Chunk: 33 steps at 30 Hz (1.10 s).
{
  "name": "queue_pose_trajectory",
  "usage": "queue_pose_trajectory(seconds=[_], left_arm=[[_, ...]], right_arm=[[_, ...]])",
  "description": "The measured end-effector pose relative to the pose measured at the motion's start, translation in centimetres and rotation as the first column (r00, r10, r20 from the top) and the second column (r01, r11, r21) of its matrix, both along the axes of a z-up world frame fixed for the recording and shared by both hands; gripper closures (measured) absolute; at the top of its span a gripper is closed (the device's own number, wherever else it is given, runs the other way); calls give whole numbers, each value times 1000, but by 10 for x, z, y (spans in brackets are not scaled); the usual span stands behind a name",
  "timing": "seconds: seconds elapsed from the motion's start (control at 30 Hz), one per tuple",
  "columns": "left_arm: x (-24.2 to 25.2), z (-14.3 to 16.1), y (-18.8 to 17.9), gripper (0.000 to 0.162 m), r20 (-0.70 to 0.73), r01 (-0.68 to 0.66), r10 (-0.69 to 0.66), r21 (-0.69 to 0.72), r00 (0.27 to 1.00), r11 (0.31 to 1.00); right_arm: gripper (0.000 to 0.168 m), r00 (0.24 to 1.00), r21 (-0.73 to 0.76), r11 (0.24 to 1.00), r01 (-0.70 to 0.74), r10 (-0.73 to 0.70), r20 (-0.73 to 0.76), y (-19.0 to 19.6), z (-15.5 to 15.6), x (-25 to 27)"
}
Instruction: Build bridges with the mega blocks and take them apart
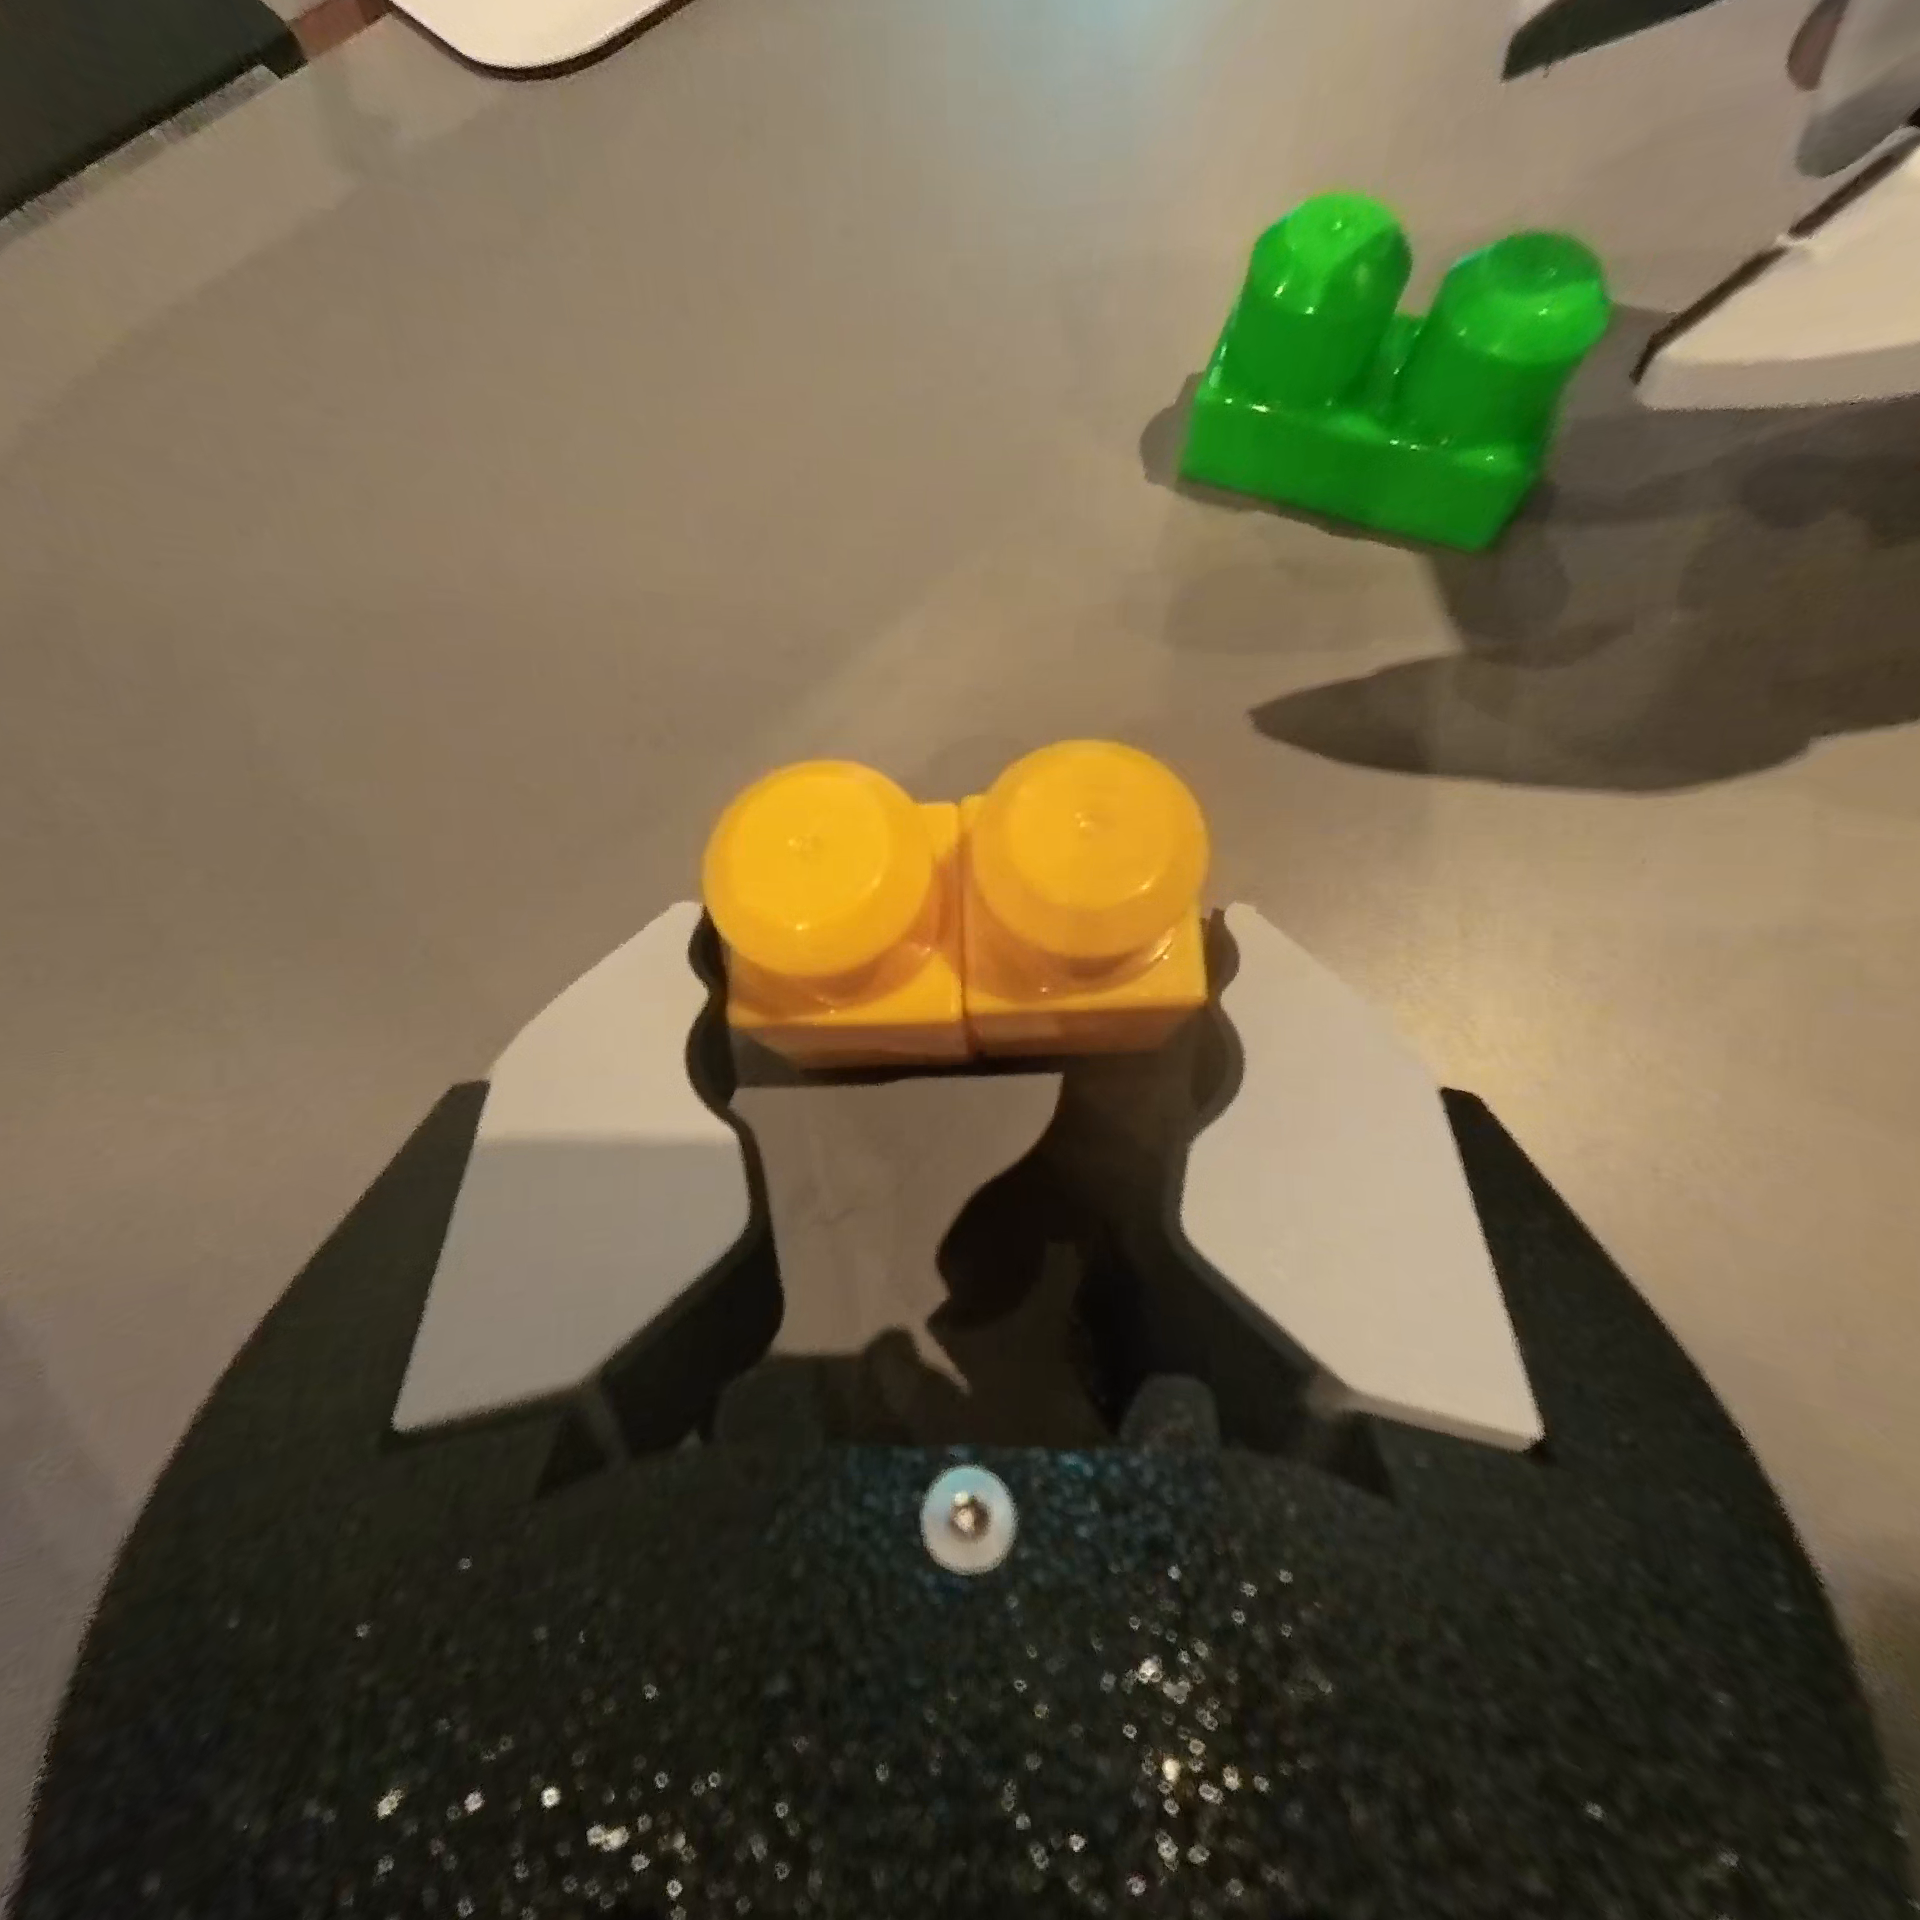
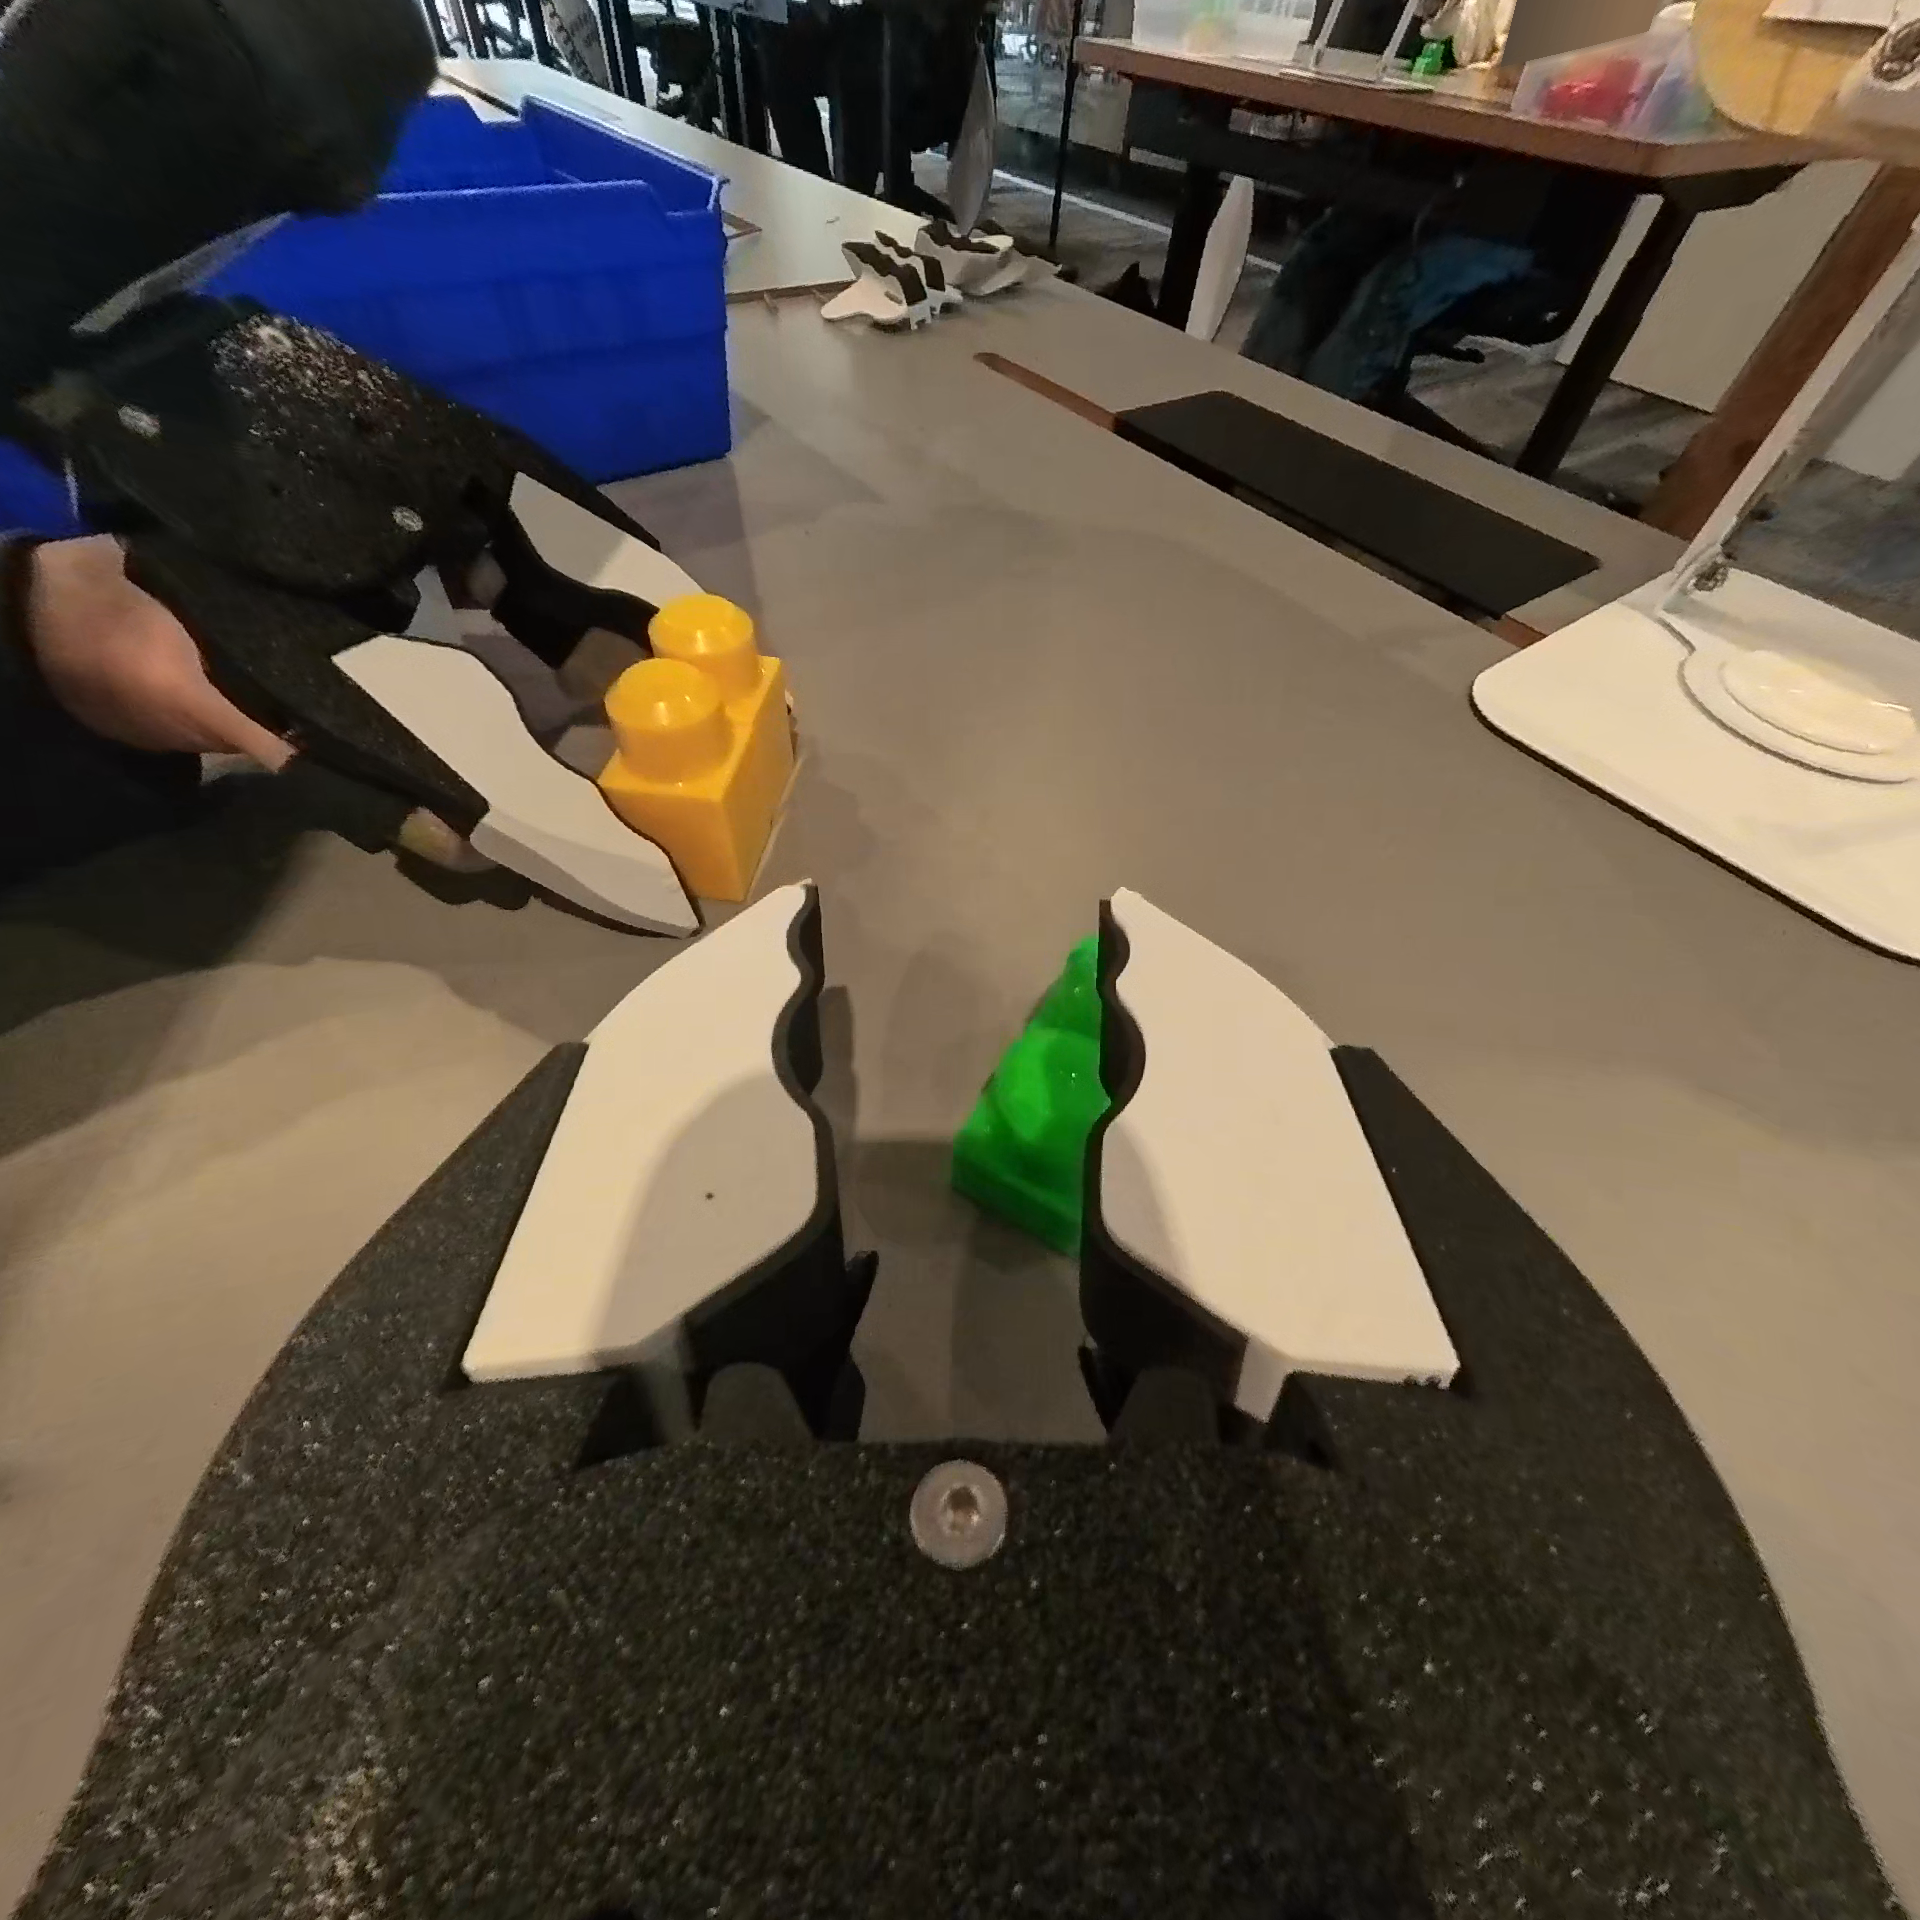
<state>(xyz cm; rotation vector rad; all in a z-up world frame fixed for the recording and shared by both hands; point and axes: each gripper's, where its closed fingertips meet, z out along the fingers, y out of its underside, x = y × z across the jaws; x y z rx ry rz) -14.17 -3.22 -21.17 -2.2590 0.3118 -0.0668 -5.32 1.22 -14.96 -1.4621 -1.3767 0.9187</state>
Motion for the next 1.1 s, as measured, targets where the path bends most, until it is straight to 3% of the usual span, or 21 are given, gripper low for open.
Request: queue_pose_trajectory(seconds=[0.53,0.67,0.87,1.1], left_arm=[[3,0,1,80,2,23,-23,0,1000,1000],[1,0,2,51,1,-10,10,1,1000,1000],[6,-4,13,43,37,-58,59,-41,998,997],[2,-2,17,68,26,-94,95,-21,995,995]], right_arm=[[117,999,-28,999,-46,46,13,-9,-3,-2],[117,998,-28,998,-62,62,9,-11,-2,-2],[117,996,-44,995,-84,85,20,-16,-6,-4],[117,995,-67,993,-93,94,21,-17,-9,-4]])
